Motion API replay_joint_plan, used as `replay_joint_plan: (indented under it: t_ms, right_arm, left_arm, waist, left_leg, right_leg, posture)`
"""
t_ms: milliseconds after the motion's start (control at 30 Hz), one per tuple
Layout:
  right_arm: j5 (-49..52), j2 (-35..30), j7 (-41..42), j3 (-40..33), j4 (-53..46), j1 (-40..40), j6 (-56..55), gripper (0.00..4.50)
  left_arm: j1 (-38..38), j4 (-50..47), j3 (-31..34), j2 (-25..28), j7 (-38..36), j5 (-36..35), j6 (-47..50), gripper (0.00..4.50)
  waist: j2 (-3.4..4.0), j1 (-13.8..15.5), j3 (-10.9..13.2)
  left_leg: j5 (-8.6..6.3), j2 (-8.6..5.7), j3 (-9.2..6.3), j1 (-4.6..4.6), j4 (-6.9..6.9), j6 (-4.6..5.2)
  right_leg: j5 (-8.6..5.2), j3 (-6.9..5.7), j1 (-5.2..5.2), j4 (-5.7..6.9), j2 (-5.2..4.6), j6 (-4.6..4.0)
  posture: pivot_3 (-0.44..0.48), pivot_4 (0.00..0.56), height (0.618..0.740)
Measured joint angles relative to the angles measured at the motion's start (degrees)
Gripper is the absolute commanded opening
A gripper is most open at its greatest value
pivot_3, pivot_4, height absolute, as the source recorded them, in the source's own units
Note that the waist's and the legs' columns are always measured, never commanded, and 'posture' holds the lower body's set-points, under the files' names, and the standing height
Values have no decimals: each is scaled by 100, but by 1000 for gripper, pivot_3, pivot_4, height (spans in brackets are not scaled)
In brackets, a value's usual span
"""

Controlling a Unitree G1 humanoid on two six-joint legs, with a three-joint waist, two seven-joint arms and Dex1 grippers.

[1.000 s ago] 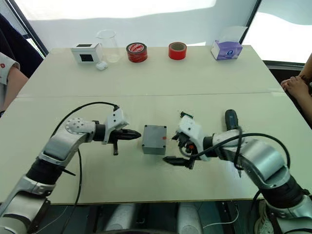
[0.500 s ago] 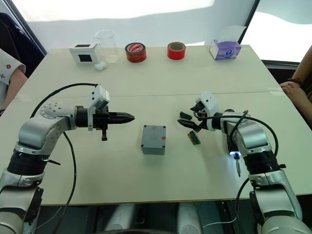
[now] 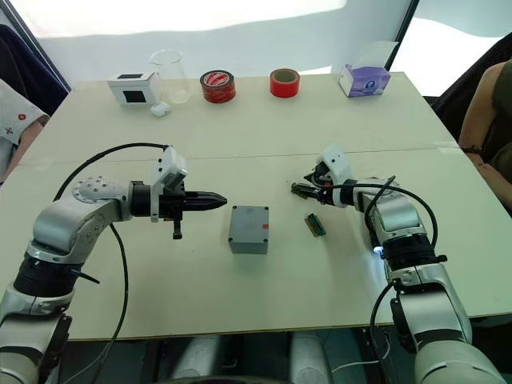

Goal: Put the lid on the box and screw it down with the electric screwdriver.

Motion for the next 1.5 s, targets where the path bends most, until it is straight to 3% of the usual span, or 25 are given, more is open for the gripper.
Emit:
replay_joint_plan:
  t_ms: [300, 400, 500, 533, 967, 1233, 1433, 1500]
  right_arm:
    - [-142, 156, 59, 0, 6, -35, -30, 2124]
    - [-171, 191, 70, 0, 20, -36, -61, 1383]
    - [-219, 201, 69, 0, 132, -66, -98, 189]
    - [-226, 206, 69, 0, 153, -68, -108, 88]
    - [-316, 219, 108, -56, 184, -90, -186, 88]
    - [-237, 170, 90, -293, -323, -88, 51, 88]
    - [137, -35, 156, -493, -1719, 84, 594, 88]
    - [422, -97, 172, -564, -2605, 447, 972, 88]
  left_arm:
    - [117, 0, -84, 45, 27, 8, -22, 0]
    - [119, 0, -84, 61, 27, 7, -22, 0]
    - [119, -1, -84, 73, 27, 7, -22, 0]
    - [119, -1, -84, 74, 27, 7, -22, 0]
    - [119, -1, -84, 75, 30, 8, -35, 0]
    - [119, 4, -84, 73, 24, 7, -66, 0]
    - [170, -10, -80, 187, -64, -27, -38, 0]
    - [292, -142, -61, 362, -200, -150, 1, 0]
  waist:
    - [0, 6, 0]
    - [0, 8, 0]
    - [0, 7, 0]
    - [0, 5, 0]
    - [0, 6, 0]
    - [0, 8, 0]
    - [2, 9, 1]
    - [1, 15, 0]
  left_leg:
    - [1, 0, 0, 0, 0, -1]
    - [1, -1, 0, 0, 0, -1]
    - [1, -1, 0, 0, 0, -2]
    - [1, -1, 0, 0, 0, -2]
    - [1, -1, 0, 0, 0, -2]
    - [1, -1, 0, 0, 0, -2]
    - [-1, 0, 0, 0, -2, 2]
    - [-15, 1, -3, 0, -3, 26]
  right_leg:
    - [0, 0, 0, 0, 0, 0]
    - [0, 0, 0, 0, 0, 0]
    - [0, 0, 0, 0, 0, 0]
    - [0, 0, 0, 0, 0, 0]
    - [0, 0, 0, 0, 0, 0]
    - [0, 0, 0, 1, 0, 0]
    - [0, 1, -1, 1, -1, 0]
    - [0, 1, 0, 2, 0, 0]
  posture:
    - [0, 150, 740]
    - [0, 150, 740]
    - [0, 150, 740]
    - [0, 150, 740]
    - [0, 150, 740]
    - [0, 150, 740]
    - [0, 150, 740]
    - [0, 150, 740]
